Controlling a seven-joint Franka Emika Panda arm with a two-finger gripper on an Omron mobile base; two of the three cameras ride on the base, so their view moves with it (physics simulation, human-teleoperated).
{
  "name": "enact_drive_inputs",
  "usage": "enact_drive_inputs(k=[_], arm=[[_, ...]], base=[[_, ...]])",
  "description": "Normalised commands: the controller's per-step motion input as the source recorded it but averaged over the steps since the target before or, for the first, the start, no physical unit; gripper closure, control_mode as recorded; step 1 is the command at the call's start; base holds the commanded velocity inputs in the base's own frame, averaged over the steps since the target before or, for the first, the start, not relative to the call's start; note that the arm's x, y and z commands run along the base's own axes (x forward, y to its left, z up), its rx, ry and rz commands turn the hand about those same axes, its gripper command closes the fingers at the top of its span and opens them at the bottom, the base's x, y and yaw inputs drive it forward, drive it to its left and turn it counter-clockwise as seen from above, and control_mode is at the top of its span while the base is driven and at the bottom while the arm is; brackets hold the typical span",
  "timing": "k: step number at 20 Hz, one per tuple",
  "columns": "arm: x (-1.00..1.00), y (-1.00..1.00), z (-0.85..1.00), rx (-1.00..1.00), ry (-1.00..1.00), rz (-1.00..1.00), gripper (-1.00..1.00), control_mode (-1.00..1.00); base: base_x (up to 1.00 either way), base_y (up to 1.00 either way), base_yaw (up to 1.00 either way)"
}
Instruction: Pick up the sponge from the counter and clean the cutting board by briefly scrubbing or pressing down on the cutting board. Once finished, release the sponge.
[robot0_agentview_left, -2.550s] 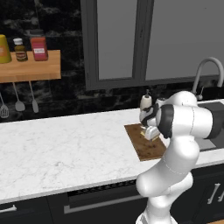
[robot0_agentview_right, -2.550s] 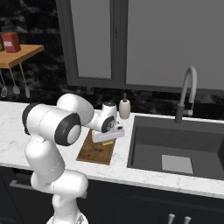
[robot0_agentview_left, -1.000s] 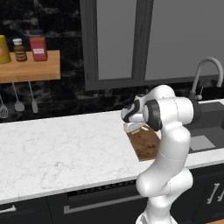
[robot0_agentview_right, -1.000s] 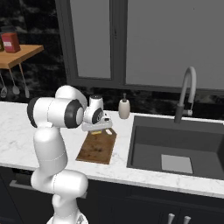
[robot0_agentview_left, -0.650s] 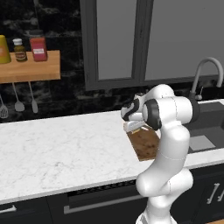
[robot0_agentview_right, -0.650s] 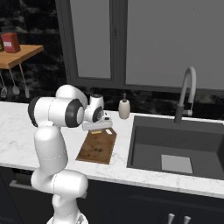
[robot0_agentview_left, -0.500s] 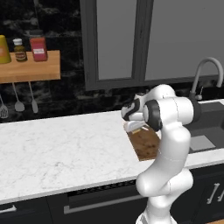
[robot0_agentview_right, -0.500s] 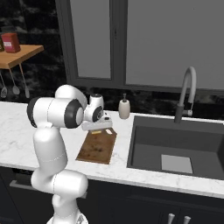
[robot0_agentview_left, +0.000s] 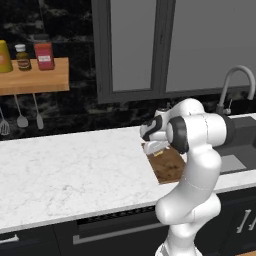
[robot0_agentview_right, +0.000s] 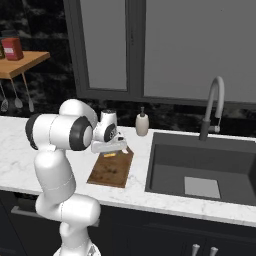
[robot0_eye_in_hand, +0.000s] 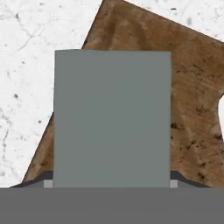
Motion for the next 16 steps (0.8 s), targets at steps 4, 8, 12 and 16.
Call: enact_drive_inputs(k=[4, 8, 12, 16], arm=[[-0.58, 0.0, -0.52, 0.0, 0.06, 0.0, 1.0, -1.0], [-0.59, 0.0, -0.63, 0.0, 0.11, 0.0, 1.0, -1.0], [-0.64, -0.02, -0.68, 0.0, 0.14, 0.0, 1.0, -1.0], [-0.63, -0.02, -0.62, 0.0, 0.14, 0.0, 1.0, -1.0]], base=[[0.0, 0.0, 0.0], [0.0, 0.0, 0.0], [0.0, 0.0, 0.0], [0.0, 0.0, 0.0]])
